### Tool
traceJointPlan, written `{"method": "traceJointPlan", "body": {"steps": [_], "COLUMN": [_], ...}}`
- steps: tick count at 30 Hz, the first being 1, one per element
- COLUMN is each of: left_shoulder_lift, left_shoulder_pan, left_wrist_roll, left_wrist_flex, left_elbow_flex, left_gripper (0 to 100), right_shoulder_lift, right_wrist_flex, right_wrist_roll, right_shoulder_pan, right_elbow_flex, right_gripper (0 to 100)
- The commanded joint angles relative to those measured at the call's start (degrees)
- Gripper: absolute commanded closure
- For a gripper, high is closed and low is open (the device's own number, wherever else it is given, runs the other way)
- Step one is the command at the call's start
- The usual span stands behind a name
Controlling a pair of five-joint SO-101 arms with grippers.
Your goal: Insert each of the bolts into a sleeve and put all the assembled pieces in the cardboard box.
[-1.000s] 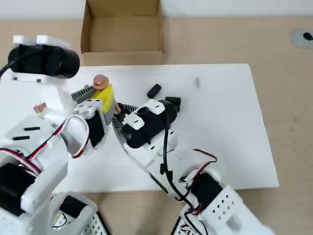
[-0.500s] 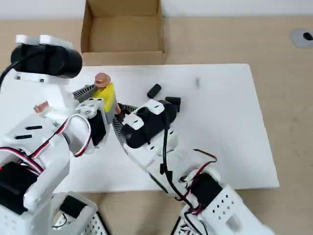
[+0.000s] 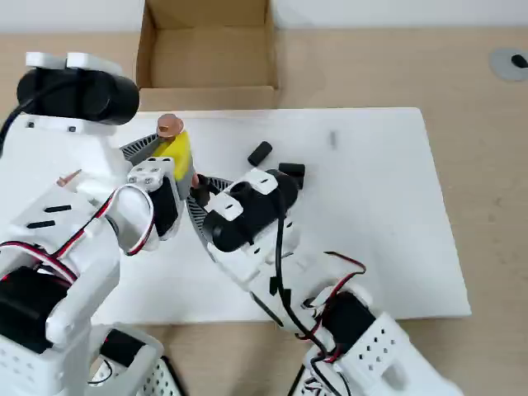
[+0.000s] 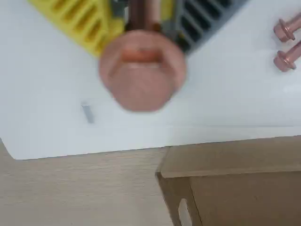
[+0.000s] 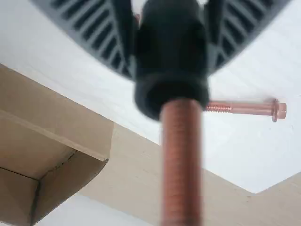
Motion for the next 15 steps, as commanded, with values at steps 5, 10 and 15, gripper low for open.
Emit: {"method": "traceJointPlan", "body": {"steps": [5, 10, 15], "left_shoulder_lift": [-0.1, 0.0, 0.0], "left_shoulder_pan": [-1.1, -1.1, -1.0], "left_wrist_roll": [-0.2, 0.1, 1.2], "left_wrist_flex": [-1.2, -1.1, -1.0], "left_elbow_flex": [0.0, 0.0, 0.0], "left_gripper": [99, 99, 99], "right_shoulder_lift": [-0.9, -0.9, -0.9], "right_wrist_flex": [-1.7, -1.8, -1.8], "right_wrist_roll": [-0.4, -0.4, -0.4], "right_shoulder_pan": [-0.7, -2.5, -2.5], "right_elbow_flex": [-0.3, 1.6, 1.8], "right_gripper": [98.8, 98.8, 98.8]}}
